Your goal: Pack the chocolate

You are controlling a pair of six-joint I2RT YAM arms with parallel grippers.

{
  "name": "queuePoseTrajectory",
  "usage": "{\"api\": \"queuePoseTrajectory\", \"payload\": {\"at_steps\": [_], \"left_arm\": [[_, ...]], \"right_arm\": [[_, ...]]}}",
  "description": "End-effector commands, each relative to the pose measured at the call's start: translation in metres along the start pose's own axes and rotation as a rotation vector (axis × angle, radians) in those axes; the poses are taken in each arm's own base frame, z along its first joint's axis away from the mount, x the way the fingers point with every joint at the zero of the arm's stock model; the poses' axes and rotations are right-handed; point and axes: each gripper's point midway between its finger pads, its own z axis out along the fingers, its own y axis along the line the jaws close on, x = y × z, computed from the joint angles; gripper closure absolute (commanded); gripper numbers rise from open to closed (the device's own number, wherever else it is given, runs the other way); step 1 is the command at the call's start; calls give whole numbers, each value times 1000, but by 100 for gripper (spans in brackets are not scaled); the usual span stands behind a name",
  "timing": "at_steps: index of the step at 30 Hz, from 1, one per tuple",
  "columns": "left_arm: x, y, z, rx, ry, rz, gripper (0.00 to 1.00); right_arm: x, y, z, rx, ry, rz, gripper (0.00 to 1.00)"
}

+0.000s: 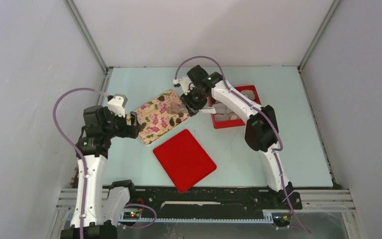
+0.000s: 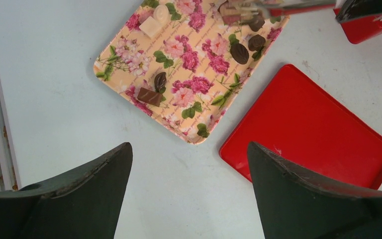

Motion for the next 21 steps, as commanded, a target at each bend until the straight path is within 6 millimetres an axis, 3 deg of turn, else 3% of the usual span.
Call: {"api": "queuePoseTrajectory", "payload": {"at_steps": [1, 11, 15, 21], "left_arm": [[8, 1, 0, -6, 0, -9, 11], [8, 1, 0, -7, -6, -11, 10], [8, 1, 2, -3, -6, -11, 10], [8, 0, 3, 4, -5, -11, 10]], "right_arm": [[-6, 1, 5, 35, 7, 33, 54], [-1, 3, -14, 77, -2, -14, 54], [11, -1, -21, 109, 21, -31, 54], [31, -5, -16, 122, 65, -29, 53]]}}
